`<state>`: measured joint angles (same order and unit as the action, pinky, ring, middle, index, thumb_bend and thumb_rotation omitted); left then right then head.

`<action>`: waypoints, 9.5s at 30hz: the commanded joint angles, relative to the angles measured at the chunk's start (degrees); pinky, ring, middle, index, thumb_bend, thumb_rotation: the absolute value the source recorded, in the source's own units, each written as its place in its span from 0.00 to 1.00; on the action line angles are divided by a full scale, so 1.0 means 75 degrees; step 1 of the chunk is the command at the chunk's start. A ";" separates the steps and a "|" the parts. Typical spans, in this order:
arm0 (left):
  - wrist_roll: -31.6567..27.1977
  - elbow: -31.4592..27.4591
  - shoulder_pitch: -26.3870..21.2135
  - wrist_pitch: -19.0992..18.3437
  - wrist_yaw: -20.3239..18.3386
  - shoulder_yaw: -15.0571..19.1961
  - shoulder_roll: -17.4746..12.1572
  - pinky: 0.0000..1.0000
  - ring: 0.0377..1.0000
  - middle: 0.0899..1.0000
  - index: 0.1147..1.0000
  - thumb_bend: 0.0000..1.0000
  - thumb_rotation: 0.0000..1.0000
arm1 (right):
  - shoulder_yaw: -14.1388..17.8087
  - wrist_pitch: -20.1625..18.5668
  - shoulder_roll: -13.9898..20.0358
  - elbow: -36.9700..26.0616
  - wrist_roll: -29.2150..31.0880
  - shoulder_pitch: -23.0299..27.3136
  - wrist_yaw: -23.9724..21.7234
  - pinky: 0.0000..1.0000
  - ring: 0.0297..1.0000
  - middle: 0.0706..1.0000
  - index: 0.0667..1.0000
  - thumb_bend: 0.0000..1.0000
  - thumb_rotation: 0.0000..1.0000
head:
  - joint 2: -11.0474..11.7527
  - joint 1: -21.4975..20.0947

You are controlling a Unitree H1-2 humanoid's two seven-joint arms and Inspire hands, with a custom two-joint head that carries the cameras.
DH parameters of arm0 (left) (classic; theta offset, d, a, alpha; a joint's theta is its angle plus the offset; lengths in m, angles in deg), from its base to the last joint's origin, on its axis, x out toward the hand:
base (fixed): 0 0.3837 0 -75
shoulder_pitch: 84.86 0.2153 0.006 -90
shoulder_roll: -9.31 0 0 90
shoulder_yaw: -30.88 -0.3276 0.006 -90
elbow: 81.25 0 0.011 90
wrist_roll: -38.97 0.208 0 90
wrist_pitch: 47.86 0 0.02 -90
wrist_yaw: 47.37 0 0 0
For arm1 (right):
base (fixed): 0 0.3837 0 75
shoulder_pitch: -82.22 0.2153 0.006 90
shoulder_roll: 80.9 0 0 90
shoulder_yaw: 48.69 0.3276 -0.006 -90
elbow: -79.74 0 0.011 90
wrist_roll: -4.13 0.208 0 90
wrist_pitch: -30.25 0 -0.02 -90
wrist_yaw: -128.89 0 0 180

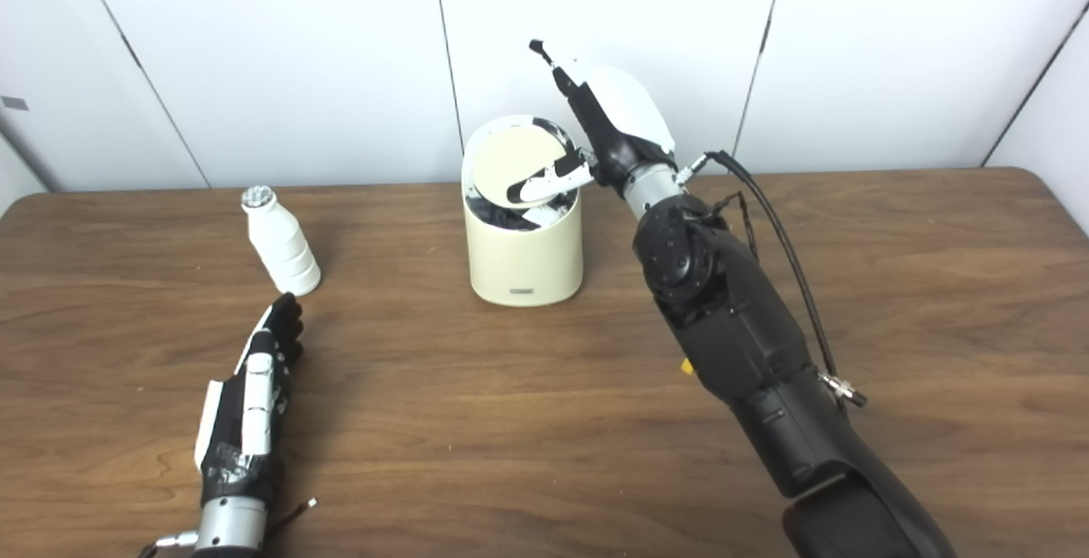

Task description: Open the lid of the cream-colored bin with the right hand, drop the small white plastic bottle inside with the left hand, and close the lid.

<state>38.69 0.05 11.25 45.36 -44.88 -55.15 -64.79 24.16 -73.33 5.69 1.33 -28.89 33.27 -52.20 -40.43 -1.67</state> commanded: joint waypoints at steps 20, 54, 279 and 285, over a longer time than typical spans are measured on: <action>-0.0017 0.0221 0.0020 0.0231 -0.0043 -0.0037 -0.0050 0.97 0.96 0.95 0.94 0.51 1.00 | 0.1641 -0.0470 -0.0123 -0.2362 0.1273 -0.1288 -0.0067 0.80 0.90 0.93 0.94 0.63 0.57 | 0.0052 -0.0003; -0.0373 0.0147 -0.0055 0.0060 -0.0186 0.0106 -0.0367 0.98 0.96 0.96 0.96 0.54 1.00 | 0.3394 0.0392 -0.0664 -0.3275 0.5828 -0.4962 -0.0988 1.00 1.00 1.00 1.00 0.63 0.98 | -0.0014 0.0065; 0.5747 0.0099 -0.5086 -0.0409 0.1515 -0.1845 -0.0459 0.42 0.41 0.47 0.42 0.48 0.00 | 0.3172 0.1602 -0.0792 -0.2124 0.6363 -0.5531 -0.0754 1.00 1.00 0.95 1.00 0.63 1.00 | 0.0742 0.0395; 0.5773 0.0678 -0.5155 -0.0173 0.1713 -0.1915 -0.0450 0.37 0.41 0.48 0.41 0.48 0.00 | 0.3170 0.1627 -0.0891 -0.2092 0.6409 -0.5491 -0.0763 0.99 0.99 0.95 1.00 0.62 1.00 | 0.0767 0.0334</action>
<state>81.55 5.38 -24.46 42.10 -33.84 -69.46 -68.06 48.35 -61.45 -0.28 -15.36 18.70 -8.08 -57.97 -34.63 0.79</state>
